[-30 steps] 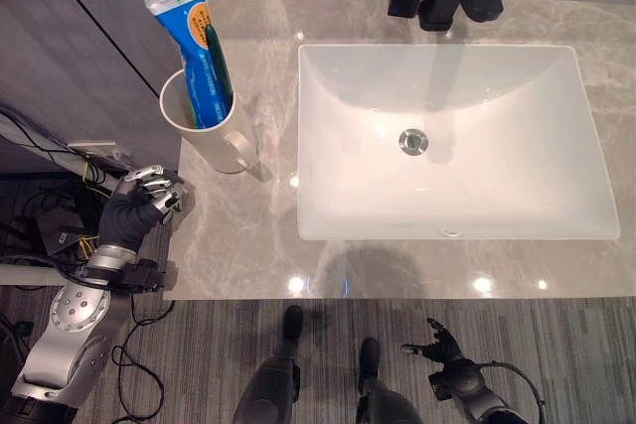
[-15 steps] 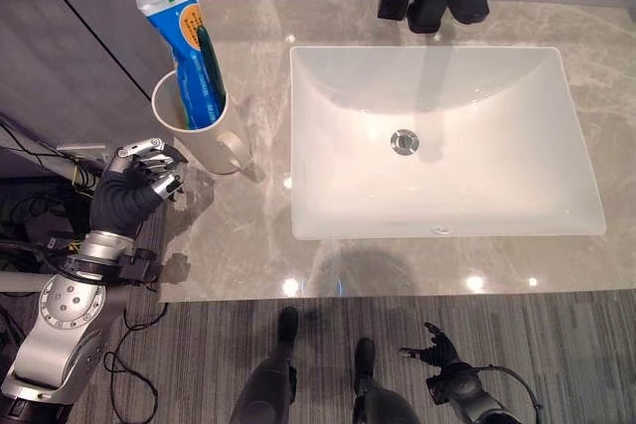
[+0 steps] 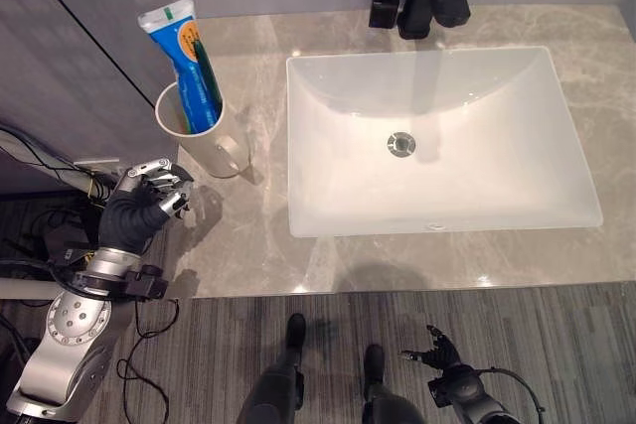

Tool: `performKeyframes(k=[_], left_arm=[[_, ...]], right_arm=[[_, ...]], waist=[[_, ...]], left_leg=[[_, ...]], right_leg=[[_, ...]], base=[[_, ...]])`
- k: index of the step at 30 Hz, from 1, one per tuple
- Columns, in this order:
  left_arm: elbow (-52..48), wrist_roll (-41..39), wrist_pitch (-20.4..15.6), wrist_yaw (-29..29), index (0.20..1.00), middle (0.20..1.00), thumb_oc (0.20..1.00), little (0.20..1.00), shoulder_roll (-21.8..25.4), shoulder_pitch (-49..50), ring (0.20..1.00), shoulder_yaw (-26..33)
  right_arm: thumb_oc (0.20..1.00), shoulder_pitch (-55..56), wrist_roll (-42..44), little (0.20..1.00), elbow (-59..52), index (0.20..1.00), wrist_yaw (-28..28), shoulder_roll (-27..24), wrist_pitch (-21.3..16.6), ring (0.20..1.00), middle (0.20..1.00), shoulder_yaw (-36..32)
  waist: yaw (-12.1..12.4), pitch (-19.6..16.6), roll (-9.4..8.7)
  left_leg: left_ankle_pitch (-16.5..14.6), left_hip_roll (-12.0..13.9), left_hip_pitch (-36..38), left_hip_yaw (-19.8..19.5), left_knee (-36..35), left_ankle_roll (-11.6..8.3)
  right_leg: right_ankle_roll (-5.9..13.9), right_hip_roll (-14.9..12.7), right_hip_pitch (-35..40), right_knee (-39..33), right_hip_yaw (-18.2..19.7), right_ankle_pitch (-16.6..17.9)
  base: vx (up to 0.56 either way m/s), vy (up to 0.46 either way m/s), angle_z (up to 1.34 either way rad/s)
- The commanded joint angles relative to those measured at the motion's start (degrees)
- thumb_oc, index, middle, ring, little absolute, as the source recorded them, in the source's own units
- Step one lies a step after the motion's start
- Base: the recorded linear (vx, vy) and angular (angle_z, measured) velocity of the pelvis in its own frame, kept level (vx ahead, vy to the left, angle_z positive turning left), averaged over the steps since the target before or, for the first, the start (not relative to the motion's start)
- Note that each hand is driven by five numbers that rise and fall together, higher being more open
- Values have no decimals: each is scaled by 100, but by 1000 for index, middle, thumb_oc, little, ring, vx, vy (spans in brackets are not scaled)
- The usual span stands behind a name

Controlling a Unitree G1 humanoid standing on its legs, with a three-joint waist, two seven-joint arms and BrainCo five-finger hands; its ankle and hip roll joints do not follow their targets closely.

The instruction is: Put brush and paste in cup on sink, flatten towel.

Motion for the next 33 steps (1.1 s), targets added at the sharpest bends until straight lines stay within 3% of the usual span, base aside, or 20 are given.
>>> performKeyframes(k=[1, 33], left_arm=[[-33, 118, -220, 25, 200, 200, 200, 200, -91, -165, 200, 12], [998, 635, -218, 659, 200, 200, 200, 200, -373, -1383, 200, -221]], right_arm=[[1000, 92, 111, 1000, -168, 1000, -91, -140, -71, 1000, 1000, 128], [1000, 94, 322, 1000, -661, 1000, -97, -155, -69, 1000, 1000, 177]], waist=[[-46, -68, -116], [-277, 19, -343]], left_leg=[[17, 288, -310, -222, 281, -189], [27, 328, -633, -140, 260, -194]], right_leg=[[138, -306, -290, 336, -245, 244], [133, -226, -644, 287, -102, 322]], base=[[0, 0, 0], [-1, -1, -2]])
